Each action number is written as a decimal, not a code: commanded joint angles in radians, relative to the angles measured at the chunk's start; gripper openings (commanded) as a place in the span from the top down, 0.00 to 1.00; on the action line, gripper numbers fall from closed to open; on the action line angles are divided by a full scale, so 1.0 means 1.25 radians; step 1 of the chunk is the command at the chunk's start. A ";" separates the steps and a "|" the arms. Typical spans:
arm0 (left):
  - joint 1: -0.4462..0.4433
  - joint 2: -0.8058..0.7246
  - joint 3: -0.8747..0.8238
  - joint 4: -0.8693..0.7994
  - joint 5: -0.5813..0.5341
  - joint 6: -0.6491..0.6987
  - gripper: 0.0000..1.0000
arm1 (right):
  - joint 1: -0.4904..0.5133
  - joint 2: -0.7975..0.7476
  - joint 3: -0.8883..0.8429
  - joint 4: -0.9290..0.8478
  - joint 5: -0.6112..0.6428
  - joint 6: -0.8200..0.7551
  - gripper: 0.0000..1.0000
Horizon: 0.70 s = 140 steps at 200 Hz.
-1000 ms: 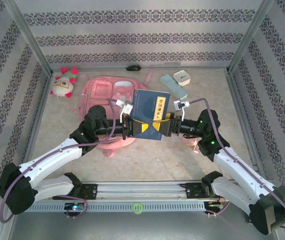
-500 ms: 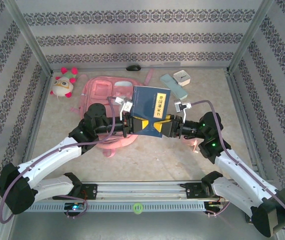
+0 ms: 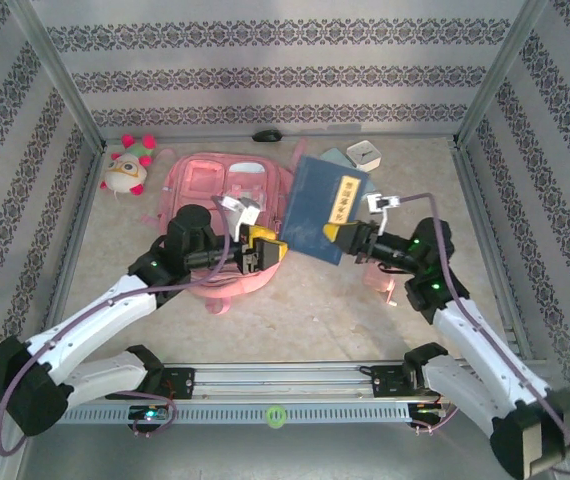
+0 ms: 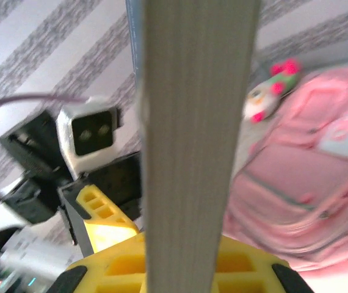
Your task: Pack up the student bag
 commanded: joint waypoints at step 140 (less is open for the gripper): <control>0.274 0.255 0.130 -0.453 -0.235 1.084 0.01 | -0.097 -0.091 0.135 -0.591 0.183 -0.293 1.00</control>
